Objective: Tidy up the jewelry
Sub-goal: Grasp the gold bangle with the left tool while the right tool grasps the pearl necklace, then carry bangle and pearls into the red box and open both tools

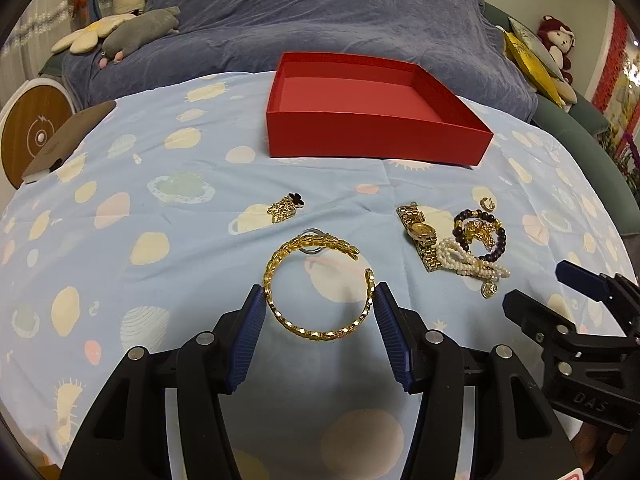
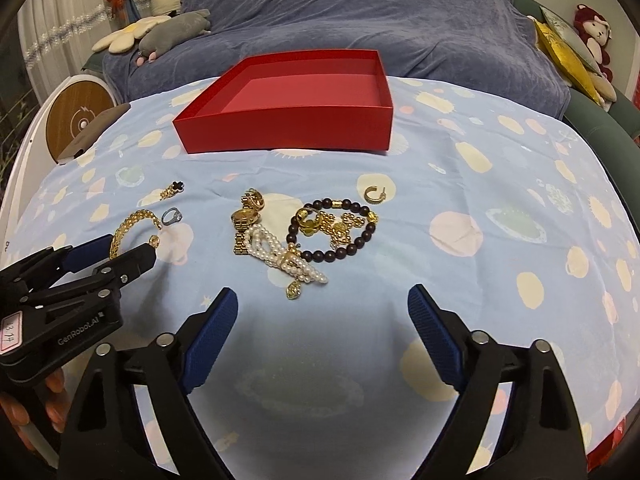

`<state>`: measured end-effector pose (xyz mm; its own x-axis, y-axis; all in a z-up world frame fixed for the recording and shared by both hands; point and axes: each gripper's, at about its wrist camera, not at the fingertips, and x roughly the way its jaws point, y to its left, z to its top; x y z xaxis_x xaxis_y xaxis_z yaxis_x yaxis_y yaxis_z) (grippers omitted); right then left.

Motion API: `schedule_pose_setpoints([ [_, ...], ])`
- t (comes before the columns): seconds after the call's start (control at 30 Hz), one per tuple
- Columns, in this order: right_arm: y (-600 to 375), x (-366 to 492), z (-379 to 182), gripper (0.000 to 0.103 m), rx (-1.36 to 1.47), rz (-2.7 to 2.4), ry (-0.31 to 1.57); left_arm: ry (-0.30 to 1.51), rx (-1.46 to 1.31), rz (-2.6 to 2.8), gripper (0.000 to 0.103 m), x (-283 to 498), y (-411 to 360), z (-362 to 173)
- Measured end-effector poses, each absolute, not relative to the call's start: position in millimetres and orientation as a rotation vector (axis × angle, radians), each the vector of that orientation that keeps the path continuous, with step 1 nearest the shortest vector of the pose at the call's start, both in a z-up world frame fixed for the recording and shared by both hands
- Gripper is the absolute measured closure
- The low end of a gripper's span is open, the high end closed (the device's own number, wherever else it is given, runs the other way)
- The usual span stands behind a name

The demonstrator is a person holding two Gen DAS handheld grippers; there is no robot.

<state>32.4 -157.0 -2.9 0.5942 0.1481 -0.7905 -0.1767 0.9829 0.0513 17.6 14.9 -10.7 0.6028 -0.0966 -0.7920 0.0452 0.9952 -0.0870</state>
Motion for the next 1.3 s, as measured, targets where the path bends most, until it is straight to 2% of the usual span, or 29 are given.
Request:
schedule_pose_setpoints([
  [0.07,-153.7,40.0,-6.6,0.036,-0.038,0.2,0.922,0.919,-0.07,-0.079,0.05,17.5,18.9,-8.8],
  [0.17,-150.6,50.5,-13.2,0.045,-0.034,0.221,0.942,0.909,-0.065,-0.074,0.05,15.5,22.4,-6.1],
  [0.47,-140.9,58.1,-26.7,0.066,-0.056,0.247,0.977,0.914,-0.08,-0.073,0.05,12.5,31.7,-5.8],
  [0.63,-140.1,56.1,-25.1,0.089,-0.065,0.258,0.969,0.915,-0.09,-0.073,0.05,12.0,35.6,-5.0],
  [0.97,-143.0,48.2,5.3,0.092,-0.007,0.305,0.908,0.895,-0.111,-0.087,0.05,13.5,33.3,6.8],
  [1.3,-142.0,72.5,67.5,0.092,0.05,0.332,0.804,0.816,-0.086,-0.108,0.05,41.7,22.6,55.2],
])
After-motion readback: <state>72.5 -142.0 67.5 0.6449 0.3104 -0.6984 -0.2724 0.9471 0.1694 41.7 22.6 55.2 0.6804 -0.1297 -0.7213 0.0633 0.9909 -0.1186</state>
